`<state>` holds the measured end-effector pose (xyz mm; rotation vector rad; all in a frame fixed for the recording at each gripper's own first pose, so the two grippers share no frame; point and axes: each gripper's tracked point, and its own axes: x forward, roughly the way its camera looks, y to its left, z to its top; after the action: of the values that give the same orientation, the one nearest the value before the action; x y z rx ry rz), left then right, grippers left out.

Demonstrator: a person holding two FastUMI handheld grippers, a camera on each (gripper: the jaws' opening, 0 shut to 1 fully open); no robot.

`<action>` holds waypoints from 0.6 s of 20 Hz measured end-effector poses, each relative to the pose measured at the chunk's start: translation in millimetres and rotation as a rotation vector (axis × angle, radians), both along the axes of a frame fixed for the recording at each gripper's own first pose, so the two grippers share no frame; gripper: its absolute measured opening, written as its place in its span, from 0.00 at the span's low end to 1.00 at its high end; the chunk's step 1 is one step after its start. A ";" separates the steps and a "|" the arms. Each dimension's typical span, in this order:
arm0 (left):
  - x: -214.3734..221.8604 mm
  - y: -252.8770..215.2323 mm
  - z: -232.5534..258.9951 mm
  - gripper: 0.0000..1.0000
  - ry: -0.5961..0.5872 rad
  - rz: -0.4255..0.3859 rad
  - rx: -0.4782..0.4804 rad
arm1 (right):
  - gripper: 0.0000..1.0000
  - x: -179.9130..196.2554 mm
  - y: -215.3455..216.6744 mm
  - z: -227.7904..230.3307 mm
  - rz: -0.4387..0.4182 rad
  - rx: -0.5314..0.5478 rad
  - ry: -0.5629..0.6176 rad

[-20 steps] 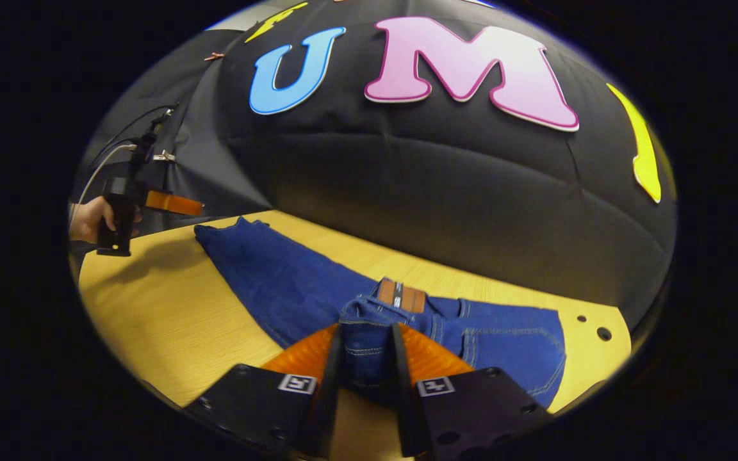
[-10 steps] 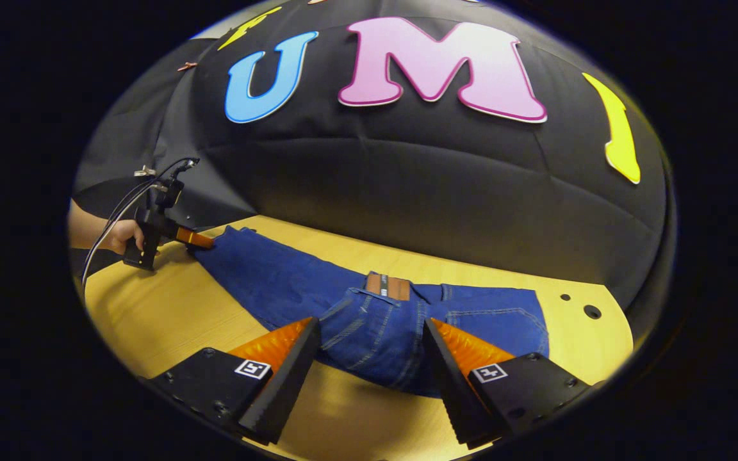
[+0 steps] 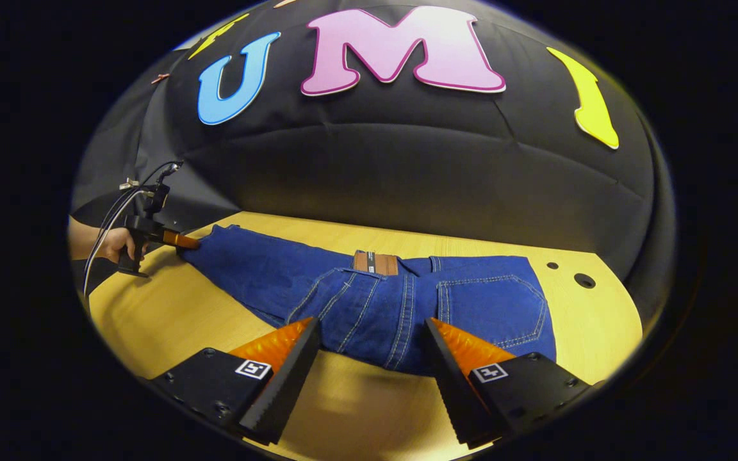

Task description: Grasp the waist and the cuffs of the jeans and fold them to make the two legs overlap; first hold the waist and fold one-third of the jeans toward the cuffs, then hold the cuffs and fold the remaining one-third in the same direction to finish folding.

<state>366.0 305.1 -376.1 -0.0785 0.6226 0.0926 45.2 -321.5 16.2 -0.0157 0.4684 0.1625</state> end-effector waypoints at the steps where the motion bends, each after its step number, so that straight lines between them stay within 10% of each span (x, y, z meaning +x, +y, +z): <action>1: -1.0 -4.9 -0.2 0.28 0.002 -0.018 0.028 | 0.94 -1.0 -1.1 -4.2 0.001 0.005 0.011; 5: -0.7 -17.1 5.2 0.06 -0.031 -0.004 -0.058 | 0.98 -0.1 -6.5 -10.7 -0.011 -0.003 0.021; 12: 2.7 -30.8 45.5 0.06 -0.203 0.046 -0.375 | 0.99 -0.2 -15.9 -4.4 -0.027 0.003 0.024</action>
<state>368.7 274.3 -330.6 -0.4601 0.4288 0.0106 45.0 -337.5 11.8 -0.0042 0.4918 0.1372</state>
